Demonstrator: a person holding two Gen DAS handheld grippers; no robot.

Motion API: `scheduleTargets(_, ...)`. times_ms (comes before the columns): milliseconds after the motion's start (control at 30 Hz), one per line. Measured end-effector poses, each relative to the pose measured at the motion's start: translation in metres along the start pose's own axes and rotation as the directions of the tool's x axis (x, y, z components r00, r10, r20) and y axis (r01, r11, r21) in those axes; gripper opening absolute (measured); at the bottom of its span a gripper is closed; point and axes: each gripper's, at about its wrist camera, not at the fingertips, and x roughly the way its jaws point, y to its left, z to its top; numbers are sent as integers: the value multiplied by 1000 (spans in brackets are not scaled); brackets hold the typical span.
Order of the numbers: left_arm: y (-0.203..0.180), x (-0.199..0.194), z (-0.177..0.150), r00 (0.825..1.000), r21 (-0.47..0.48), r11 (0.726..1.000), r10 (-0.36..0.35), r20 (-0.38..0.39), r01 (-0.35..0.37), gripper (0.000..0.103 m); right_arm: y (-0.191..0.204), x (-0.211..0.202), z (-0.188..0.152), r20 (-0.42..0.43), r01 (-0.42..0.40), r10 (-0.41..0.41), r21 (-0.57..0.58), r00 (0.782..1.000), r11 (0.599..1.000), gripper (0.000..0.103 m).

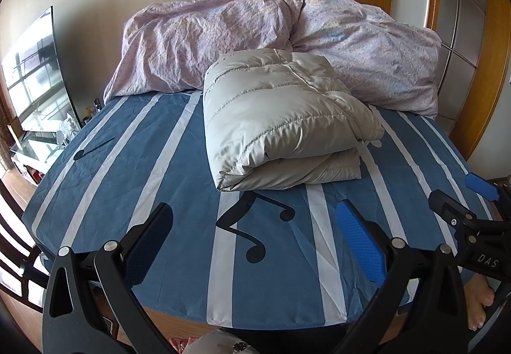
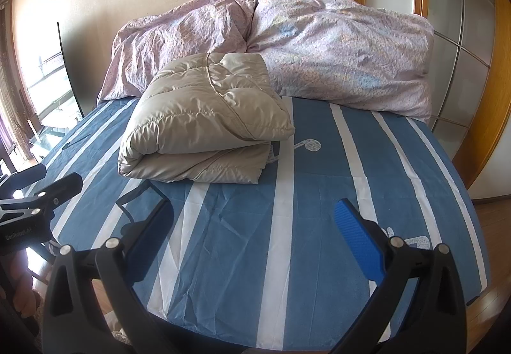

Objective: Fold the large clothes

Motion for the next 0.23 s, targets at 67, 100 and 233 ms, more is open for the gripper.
scheduleTargets(67, 1, 0, 0, 1000, -1, 1000, 1, 0, -1, 102, 0, 0, 0, -1, 1, -1, 0, 1000, 1000, 101)
scheduleTargets(100, 1, 0, 1, 1000, -1, 1000, 1, -1, -1, 102, 0, 0, 0, -1, 0, 0, 1, 1000, 1000, 101)
scheduleTargets(233, 2, 1, 1, 1000, -1, 1000, -1, -3, 1, 102, -1, 0, 0, -1, 1, -1, 0, 1000, 1000, 101)
